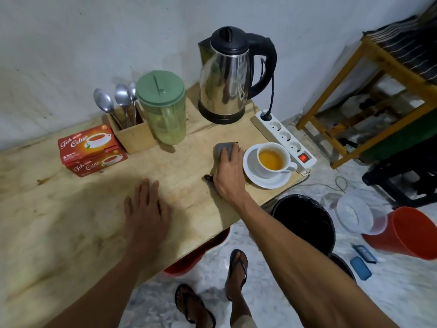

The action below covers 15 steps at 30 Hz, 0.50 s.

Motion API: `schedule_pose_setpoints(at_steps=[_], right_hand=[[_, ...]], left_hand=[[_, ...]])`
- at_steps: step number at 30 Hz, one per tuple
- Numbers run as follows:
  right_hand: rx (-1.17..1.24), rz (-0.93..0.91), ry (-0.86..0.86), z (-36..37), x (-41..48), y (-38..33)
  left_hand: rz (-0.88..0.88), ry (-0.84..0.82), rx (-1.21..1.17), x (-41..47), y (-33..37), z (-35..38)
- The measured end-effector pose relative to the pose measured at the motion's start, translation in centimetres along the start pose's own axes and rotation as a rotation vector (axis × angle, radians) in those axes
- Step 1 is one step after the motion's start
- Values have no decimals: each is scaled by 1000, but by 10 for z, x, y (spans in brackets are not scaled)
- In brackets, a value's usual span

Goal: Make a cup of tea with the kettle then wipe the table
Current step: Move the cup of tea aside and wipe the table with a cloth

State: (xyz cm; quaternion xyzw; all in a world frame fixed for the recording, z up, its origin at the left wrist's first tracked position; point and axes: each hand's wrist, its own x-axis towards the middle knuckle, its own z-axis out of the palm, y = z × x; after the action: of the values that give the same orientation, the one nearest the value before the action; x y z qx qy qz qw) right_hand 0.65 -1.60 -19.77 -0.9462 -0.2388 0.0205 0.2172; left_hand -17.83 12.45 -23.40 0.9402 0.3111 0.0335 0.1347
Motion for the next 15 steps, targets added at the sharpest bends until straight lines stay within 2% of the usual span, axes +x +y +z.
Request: schedule_pose_setpoints(at_steps=[3,7,9,10,15], right_hand=[[-77,34,-213,13,11,-3],[20,-139,-303,19,5,-9],[126,-149,-304,16,8,-6],[159,-130,-243,14,13,-3],[150,112,-29,9,58,12]], left_hand=[[-5,2,13,1,-1,1],[-3,5,37,1,-1,1],[7,13,34,1,0,0],[13,25,37,0,0,1],[1,28,38,1,-2,4]])
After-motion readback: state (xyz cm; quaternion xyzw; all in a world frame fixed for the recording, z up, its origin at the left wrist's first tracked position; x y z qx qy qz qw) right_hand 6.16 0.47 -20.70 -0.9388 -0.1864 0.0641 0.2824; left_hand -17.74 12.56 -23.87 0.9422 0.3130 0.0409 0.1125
